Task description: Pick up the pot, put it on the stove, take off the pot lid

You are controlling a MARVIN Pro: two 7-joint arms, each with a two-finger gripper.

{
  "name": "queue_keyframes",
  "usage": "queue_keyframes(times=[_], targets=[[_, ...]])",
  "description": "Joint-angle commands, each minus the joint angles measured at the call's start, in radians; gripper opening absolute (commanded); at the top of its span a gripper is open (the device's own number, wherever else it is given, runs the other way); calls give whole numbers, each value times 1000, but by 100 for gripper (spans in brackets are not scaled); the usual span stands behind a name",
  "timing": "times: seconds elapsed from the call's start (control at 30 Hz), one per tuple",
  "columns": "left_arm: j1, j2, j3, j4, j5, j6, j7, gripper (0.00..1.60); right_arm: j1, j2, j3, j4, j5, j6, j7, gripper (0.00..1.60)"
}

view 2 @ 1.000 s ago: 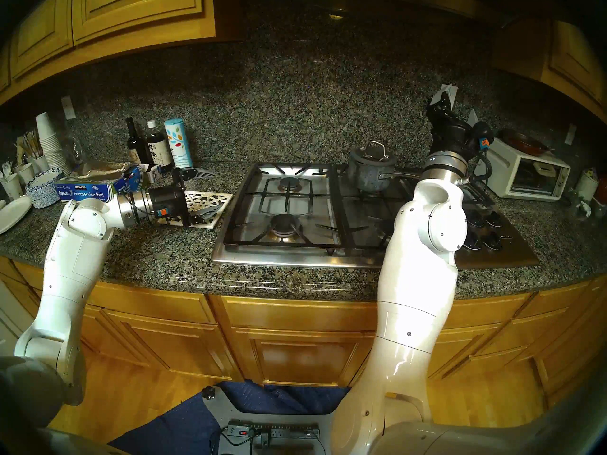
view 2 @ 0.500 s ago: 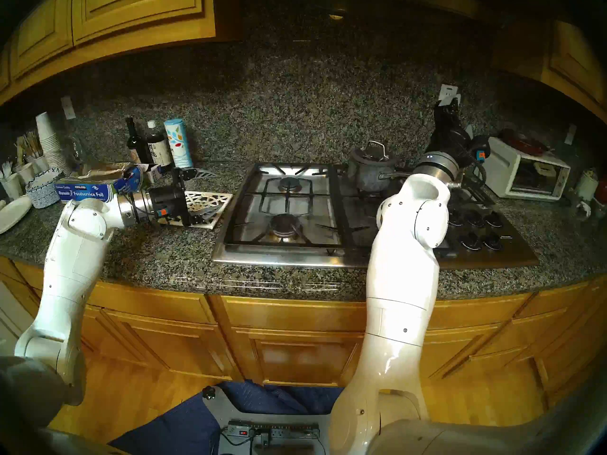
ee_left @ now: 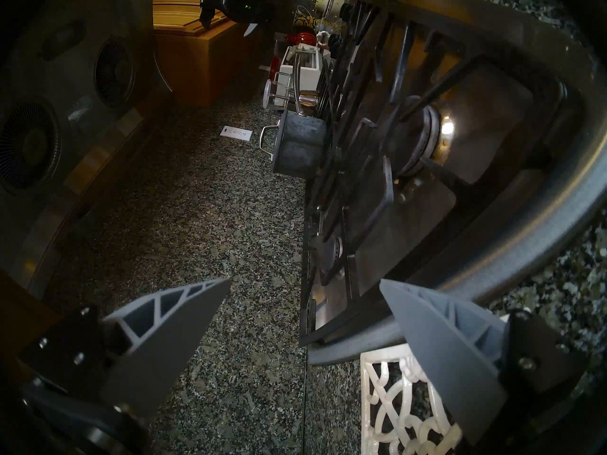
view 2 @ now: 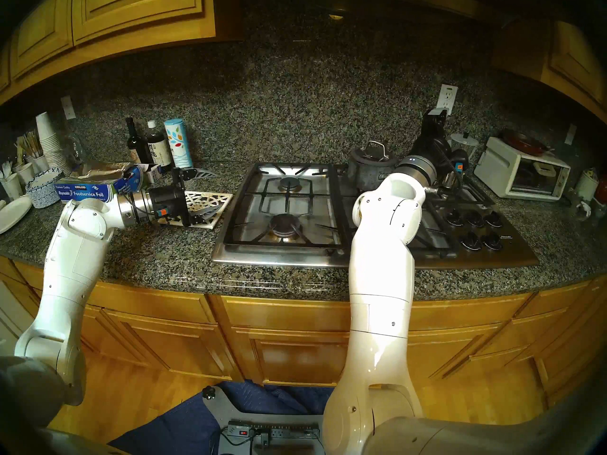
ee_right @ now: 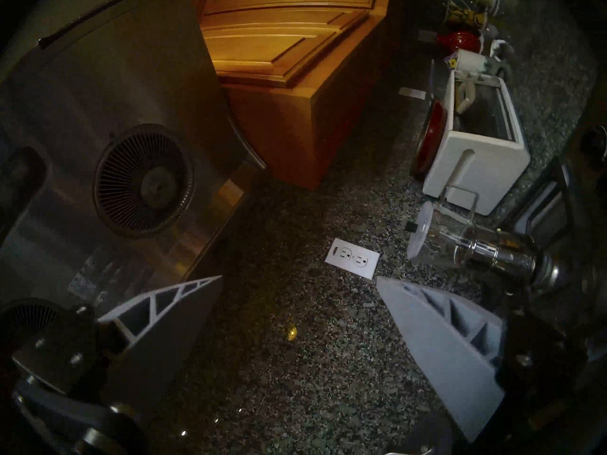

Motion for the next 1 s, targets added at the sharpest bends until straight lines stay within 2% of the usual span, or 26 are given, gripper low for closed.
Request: queue_keyframes(times=[0.0,0.33,0.97], targets=[[-35,3,-10,-19,-11,-2,8,160,40,4,-39,16,16,-49,13,160],[-35,3,-10,-19,-11,-2,9,160,64,-11,-58,97,82,-136,20,160],[-35,2,-10,-19,-10,-2,9,160,143,-2,-30,225,190,-194,52,160]])
